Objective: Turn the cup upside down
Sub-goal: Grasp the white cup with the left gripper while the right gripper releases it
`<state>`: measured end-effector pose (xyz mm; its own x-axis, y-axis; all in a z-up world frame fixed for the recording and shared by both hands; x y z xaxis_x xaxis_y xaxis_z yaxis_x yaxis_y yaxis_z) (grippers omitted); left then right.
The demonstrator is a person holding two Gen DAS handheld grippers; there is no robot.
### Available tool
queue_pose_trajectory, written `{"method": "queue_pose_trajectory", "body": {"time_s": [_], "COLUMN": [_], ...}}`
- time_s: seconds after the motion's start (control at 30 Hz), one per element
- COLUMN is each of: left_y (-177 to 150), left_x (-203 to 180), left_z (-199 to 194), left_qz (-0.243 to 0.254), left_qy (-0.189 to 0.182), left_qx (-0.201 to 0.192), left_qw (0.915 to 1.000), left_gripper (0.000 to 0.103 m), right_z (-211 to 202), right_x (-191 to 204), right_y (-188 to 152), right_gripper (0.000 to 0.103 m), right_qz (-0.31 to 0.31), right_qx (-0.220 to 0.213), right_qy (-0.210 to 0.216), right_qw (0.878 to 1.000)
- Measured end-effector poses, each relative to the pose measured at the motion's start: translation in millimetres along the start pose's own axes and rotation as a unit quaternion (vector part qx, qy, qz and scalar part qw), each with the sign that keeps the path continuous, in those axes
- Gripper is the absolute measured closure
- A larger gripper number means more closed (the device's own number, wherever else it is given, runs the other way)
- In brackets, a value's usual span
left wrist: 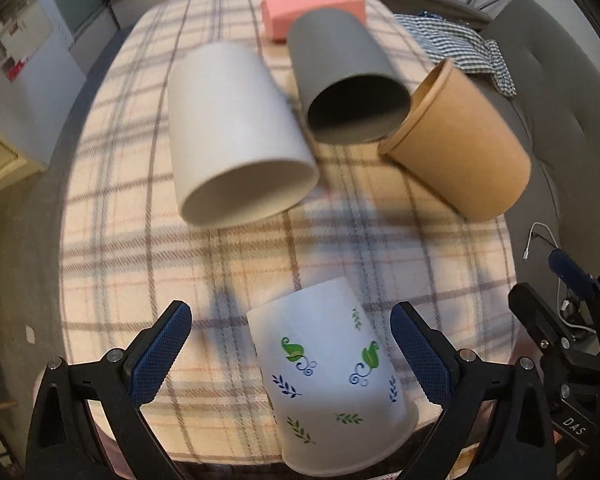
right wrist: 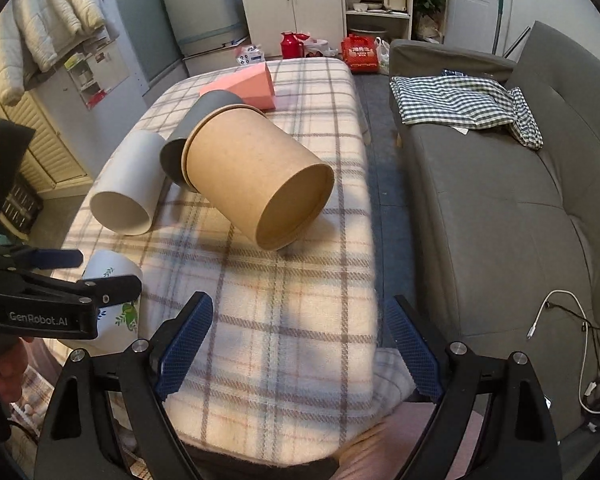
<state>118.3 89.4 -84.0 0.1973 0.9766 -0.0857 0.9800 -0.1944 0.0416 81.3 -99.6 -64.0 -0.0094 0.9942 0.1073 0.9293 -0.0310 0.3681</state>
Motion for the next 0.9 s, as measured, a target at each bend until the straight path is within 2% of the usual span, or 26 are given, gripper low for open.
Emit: {"method": "queue_pose_trajectory", "body": {"time_s": [0.07,0.13,0.3,0.47,0.6,0.77,0.83,0.9], "left_y": [-2,-4,-7,-9,-12,-8,-5,-6], "left_x": [0,-2,-5,1,1,4,8,8], "left_z": [3,3,-11,-38,-57,-71,-74,-78], "left_qz": [-0.003,-0.003,0.007,0.013,0.020,0.031,0.024,0.030], "left_qy": [-0.015,-0.034,-0.042,-0.035,-0.018,0.024,0.039,0.057], "left_qx": [0.012,0.021,0.005,-0.041,-0.080,-0.130,-0.154,-0.190], "left_qw": [0.9998,0.9992,0.9991,0.9985,0.9964,0.9907,0.9869,0.9796], "left_gripper": [0.019,0.035,0.035,0.037,0.038,0.038,0.038,0.038], "right_z": [0,1,-5,-17,-22,-26,-27,-28], "right_x": [2,5,12,20,26,33,35,36], "right_y": [0,-1,-2,-4,-7,-10,-11,-11], "right_gripper": [0.015,0.014,0.015,0.015,0.015,0.015,0.015,0.015], "right_qz": [-0.002,-0.005,-0.010,-0.017,-0.020,-0.023,-0.021,-0.018], "right_qx": [-0.001,0.000,-0.008,-0.021,-0.026,-0.036,-0.045,-0.056], "right_qy": [0.001,0.002,0.002,-0.001,-0.002,-0.003,-0.003,-0.003], "right_qw": [1.000,1.000,1.000,1.000,0.999,0.999,0.999,0.998]}}
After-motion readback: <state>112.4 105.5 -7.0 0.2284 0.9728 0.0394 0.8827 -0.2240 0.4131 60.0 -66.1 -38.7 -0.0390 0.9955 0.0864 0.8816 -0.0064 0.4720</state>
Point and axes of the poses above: each gripper's, at about its wrist camera, not at the fingertips, and z roughly the way its jaws point, x to its left, y to its top, the point moved 4 cm from there along z, roughly the way its jaws point, and after that the axes turned 11 degrees about x, right-handed, at the moved point
